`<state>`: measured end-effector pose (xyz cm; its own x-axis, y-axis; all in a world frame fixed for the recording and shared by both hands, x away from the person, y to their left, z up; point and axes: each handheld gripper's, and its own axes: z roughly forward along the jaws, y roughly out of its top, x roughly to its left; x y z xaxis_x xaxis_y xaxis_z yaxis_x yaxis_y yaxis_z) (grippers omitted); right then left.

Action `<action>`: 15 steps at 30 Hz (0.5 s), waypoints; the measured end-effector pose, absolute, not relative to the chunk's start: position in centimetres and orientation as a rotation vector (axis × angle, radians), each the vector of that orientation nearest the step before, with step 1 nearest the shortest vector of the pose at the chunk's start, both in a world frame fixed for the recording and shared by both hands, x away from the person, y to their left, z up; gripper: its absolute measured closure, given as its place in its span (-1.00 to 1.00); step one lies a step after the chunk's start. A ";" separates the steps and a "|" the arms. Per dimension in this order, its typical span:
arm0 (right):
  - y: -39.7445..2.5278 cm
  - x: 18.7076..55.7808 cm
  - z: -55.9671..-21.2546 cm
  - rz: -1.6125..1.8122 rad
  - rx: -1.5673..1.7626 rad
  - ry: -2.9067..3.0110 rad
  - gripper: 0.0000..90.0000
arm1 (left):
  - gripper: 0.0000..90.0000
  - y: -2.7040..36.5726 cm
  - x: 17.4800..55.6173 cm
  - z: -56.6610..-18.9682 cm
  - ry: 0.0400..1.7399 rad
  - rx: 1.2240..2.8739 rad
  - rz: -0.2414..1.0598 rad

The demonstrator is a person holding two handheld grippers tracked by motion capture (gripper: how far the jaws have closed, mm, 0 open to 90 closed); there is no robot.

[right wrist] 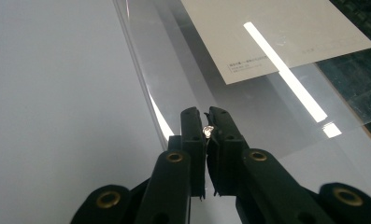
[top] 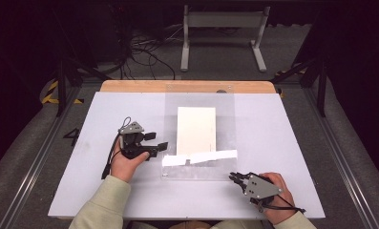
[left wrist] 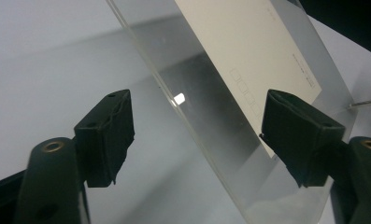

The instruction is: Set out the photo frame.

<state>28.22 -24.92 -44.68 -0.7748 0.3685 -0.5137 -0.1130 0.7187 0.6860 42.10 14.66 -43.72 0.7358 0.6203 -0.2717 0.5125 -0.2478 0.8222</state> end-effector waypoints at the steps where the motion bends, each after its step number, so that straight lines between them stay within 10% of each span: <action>1: -24.9 28.2 -44.7 0.963 0.193 2.271 0.88 | -0.45 14.7 42.1 -43.7 0.870 1.908 0.131; 15: -24.2 25.9 -45.7 0.786 0.058 2.166 0.88 | -0.18 12.1 42.2 -43.3 0.661 1.897 0.163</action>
